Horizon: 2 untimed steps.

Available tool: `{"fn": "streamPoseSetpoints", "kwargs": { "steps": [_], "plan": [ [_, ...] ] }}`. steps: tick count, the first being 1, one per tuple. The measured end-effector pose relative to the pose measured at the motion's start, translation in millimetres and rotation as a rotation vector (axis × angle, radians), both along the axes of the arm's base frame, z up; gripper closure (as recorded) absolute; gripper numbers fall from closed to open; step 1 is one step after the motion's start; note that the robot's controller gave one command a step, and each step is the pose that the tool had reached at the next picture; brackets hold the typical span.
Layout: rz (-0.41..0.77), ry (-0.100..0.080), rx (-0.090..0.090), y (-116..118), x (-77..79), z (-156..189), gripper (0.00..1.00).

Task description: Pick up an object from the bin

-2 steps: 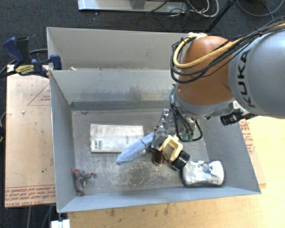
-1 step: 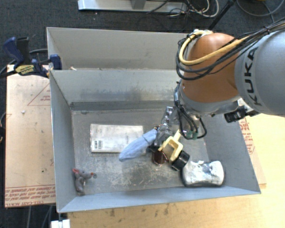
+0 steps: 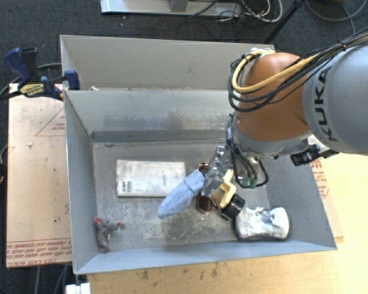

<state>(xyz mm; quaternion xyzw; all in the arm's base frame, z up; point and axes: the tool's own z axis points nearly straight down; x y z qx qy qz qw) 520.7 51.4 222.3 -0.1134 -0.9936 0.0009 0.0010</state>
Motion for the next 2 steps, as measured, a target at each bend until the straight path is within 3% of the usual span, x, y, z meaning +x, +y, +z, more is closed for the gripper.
{"fn": "streamPoseSetpoints", "kwargs": {
  "steps": [1, 2],
  "plan": [
    [0.034, -0.008, 0.003, 17.7, -16.1, -37.5, 1.0],
    [0.037, 0.003, 0.002, 22.4, -22.2, -72.3, 1.0]
  ]
}}
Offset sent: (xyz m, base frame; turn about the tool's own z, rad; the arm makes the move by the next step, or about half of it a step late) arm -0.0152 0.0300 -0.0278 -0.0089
